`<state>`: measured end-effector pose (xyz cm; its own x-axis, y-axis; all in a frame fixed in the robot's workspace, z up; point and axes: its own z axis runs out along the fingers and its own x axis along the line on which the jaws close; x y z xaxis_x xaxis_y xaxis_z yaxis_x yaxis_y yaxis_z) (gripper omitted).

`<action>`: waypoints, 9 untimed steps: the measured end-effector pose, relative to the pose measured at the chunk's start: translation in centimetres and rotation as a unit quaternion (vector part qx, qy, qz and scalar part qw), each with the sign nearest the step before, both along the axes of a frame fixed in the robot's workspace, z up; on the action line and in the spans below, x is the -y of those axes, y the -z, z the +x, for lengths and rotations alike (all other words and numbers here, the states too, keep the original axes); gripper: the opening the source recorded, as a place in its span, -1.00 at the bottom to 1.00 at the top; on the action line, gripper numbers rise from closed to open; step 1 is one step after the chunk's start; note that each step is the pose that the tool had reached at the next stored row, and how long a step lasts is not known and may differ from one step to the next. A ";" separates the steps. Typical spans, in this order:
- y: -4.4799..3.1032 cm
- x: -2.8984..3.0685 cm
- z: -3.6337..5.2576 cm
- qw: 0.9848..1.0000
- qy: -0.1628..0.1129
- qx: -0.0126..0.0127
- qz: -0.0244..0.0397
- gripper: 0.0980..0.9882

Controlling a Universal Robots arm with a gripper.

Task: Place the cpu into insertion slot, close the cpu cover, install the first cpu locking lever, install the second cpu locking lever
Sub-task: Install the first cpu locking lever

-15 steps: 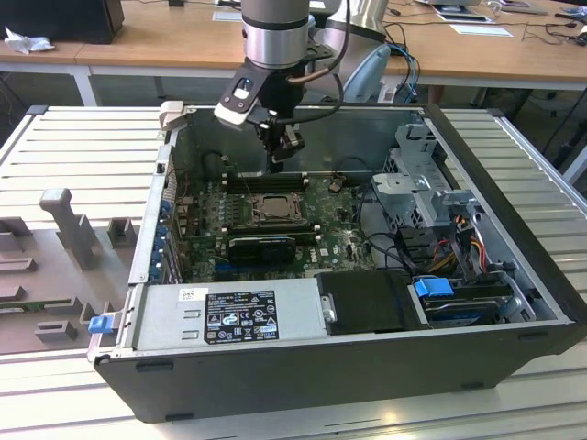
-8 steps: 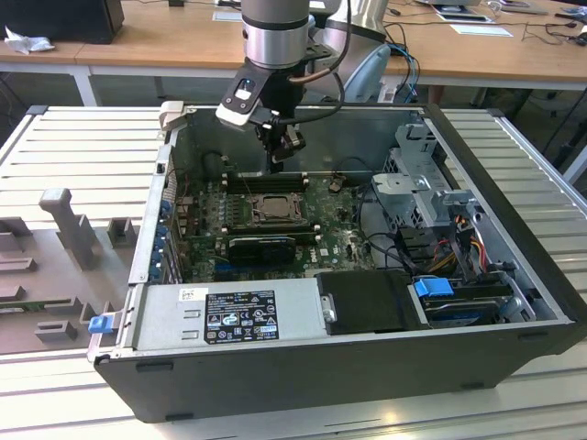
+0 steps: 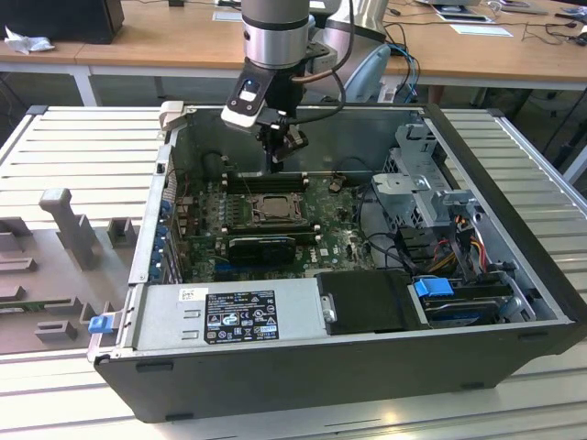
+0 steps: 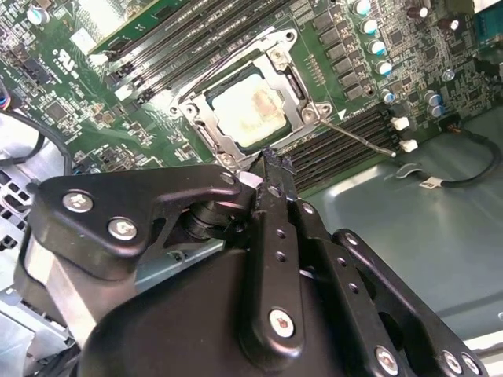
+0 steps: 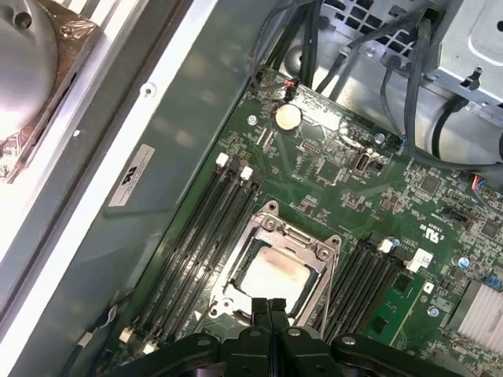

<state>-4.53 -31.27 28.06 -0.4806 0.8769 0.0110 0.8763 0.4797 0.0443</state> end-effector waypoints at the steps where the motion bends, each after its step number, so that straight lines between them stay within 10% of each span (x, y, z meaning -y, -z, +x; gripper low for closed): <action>1: 0.00 0.00 0.00 1.000 -0.003 0.000 0.000 -0.98; 9: 0.00 0.00 0.00 1.000 -0.023 0.000 0.000 -0.98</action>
<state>-4.53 -31.27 28.06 -0.5202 0.8539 0.0111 0.8534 0.5193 0.0444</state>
